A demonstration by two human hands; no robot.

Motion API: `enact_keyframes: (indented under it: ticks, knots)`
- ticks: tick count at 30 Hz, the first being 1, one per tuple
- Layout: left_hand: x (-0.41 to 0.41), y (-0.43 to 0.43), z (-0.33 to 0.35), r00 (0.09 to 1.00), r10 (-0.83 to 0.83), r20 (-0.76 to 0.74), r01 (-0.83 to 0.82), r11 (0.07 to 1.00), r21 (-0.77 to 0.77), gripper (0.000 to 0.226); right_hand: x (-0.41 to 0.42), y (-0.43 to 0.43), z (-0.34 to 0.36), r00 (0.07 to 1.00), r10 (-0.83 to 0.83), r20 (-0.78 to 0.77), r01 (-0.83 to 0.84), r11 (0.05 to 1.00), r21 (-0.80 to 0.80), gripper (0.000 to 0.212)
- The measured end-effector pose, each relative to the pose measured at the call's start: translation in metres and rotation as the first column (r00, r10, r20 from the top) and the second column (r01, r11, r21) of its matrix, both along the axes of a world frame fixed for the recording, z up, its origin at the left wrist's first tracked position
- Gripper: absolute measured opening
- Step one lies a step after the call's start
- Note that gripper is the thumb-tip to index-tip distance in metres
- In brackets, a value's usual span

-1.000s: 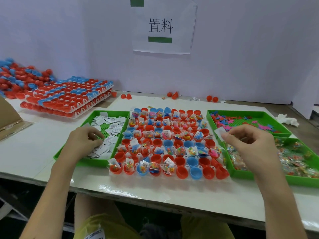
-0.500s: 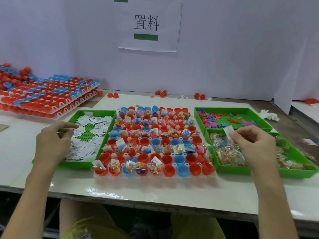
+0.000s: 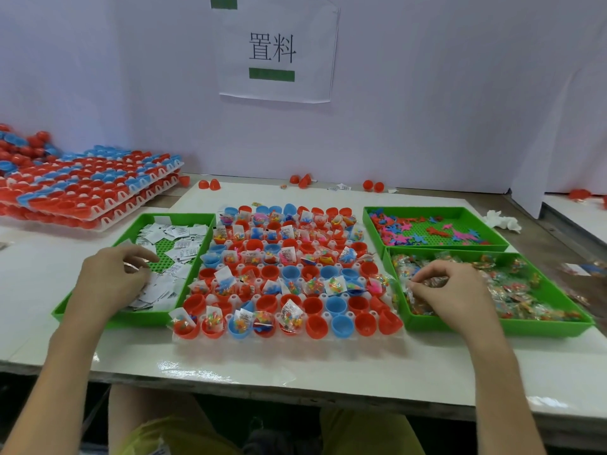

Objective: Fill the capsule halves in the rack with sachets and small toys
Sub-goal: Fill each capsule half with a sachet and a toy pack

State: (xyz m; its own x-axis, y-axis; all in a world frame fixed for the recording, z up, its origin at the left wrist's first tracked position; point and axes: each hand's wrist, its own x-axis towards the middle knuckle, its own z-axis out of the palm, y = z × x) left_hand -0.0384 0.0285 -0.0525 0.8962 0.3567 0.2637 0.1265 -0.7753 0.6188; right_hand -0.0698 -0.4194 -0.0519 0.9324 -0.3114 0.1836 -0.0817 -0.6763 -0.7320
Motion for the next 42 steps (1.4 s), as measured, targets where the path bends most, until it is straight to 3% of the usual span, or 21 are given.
enact_keyframes:
  ticks: [6,16,27,36,42]
  knots:
    - [-0.003,0.001,-0.003,0.979,0.062,0.194,-0.057,0.998,-0.032,0.032,-0.001,0.001,-0.003,0.996,-0.058,0.062,0.057,0.998,0.022,0.022]
    - [-0.004,0.001,-0.003,0.964,0.070,0.258,-0.065,0.998,-0.028,0.016,0.004,0.008,-0.011,0.985,-0.144,0.092,0.154,0.982,-0.113,0.017]
    - [-0.003,0.007,-0.003,0.966,0.066,0.248,-0.028,0.988,-0.155,0.017,0.010,0.011,-0.013,0.947,-0.266,0.179,0.264,0.964,0.032,0.015]
    - [-0.005,0.011,-0.002,0.970,-0.005,0.242,0.070,0.963,-0.261,0.018,0.015,0.010,-0.004,0.959,-0.282,0.012,0.281,0.958,0.056,0.012]
    - [-0.004,0.008,-0.003,0.976,-0.003,0.217,0.048,0.978,-0.203,0.021,0.018,0.009,-0.001,0.972,-0.217,-0.089,0.216,0.976,-0.018,0.011]
